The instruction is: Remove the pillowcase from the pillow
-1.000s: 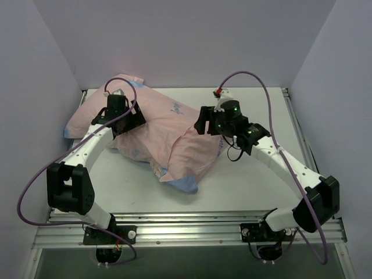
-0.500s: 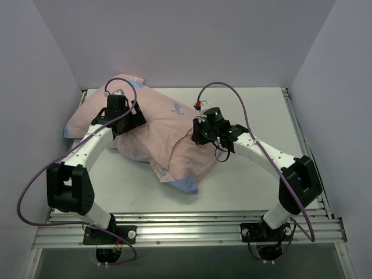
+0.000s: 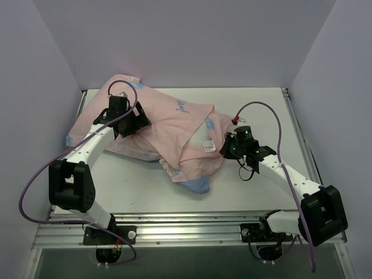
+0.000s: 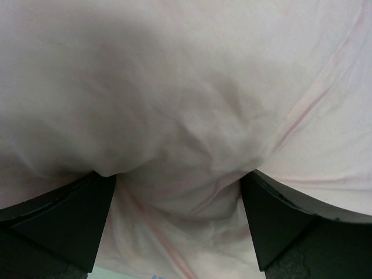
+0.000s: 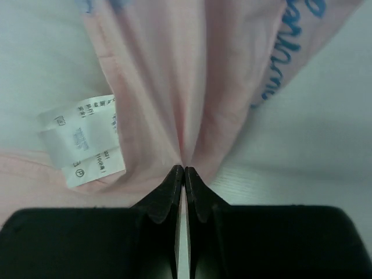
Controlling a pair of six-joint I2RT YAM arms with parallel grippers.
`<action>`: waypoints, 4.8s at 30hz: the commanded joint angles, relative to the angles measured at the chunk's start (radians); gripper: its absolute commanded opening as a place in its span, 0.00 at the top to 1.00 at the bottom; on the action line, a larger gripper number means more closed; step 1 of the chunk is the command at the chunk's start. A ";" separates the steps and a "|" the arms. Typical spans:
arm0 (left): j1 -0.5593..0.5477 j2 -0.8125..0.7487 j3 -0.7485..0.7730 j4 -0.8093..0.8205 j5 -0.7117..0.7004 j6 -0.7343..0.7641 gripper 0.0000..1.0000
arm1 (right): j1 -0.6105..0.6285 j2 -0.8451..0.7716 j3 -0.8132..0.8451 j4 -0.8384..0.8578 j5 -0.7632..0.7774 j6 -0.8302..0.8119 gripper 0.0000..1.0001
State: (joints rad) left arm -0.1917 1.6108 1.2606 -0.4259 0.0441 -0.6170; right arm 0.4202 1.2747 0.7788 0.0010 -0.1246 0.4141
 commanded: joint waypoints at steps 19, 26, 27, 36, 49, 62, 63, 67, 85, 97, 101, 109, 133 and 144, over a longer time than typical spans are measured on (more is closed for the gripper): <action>-0.221 -0.135 0.132 -0.030 -0.035 0.307 0.04 | -0.058 0.110 0.407 -0.165 0.010 -0.041 0.34; -0.402 -0.036 0.312 -0.047 -0.122 0.441 0.05 | -0.054 0.296 0.496 -0.072 -0.009 -0.060 0.29; -0.429 -0.019 0.344 -0.050 -0.124 0.454 0.05 | -0.052 0.330 0.499 -0.058 -0.004 -0.070 0.29; -0.515 0.195 0.471 -0.028 -0.113 0.444 0.06 | -0.058 0.451 0.468 0.073 0.005 -0.060 0.44; -0.534 0.333 0.338 -0.022 -0.239 0.349 0.51 | -0.095 0.405 0.340 0.116 0.060 -0.027 0.82; -0.456 -0.050 -0.107 0.032 -0.130 0.335 0.98 | -0.293 0.362 0.295 0.128 0.063 0.022 1.00; -0.454 -0.072 -0.125 0.038 -0.113 0.350 0.98 | -0.296 0.365 0.307 0.128 0.065 0.025 1.00; -0.448 -0.184 -0.208 0.084 -0.006 0.367 0.98 | -0.311 0.393 0.335 0.126 0.057 0.049 1.00; -0.434 -0.357 -0.319 0.056 0.111 0.439 0.98 | -0.360 0.502 0.467 0.136 0.005 0.150 1.00; -0.384 -0.512 -0.414 0.126 0.172 0.372 0.98 | -0.336 0.575 0.404 0.149 -0.075 0.126 1.00; -0.379 -0.436 -0.370 0.251 0.122 0.284 0.98 | -0.275 0.532 0.361 0.153 -0.141 0.086 1.00; -0.382 -0.143 -0.152 0.394 0.109 0.194 0.98 | -0.173 0.297 0.346 0.022 -0.011 0.042 0.63; -0.399 0.118 0.056 0.357 0.063 0.103 0.98 | 0.219 0.264 0.401 -0.122 0.247 0.284 0.40; -0.365 0.120 0.089 0.291 0.022 0.114 0.98 | 0.224 0.191 0.240 -0.156 0.283 0.264 0.93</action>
State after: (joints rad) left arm -0.5880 1.7184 1.2984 -0.1017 0.1139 -0.5137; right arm 0.6487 1.5284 1.0969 -0.0685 0.0937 0.6930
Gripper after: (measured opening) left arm 0.054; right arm 0.114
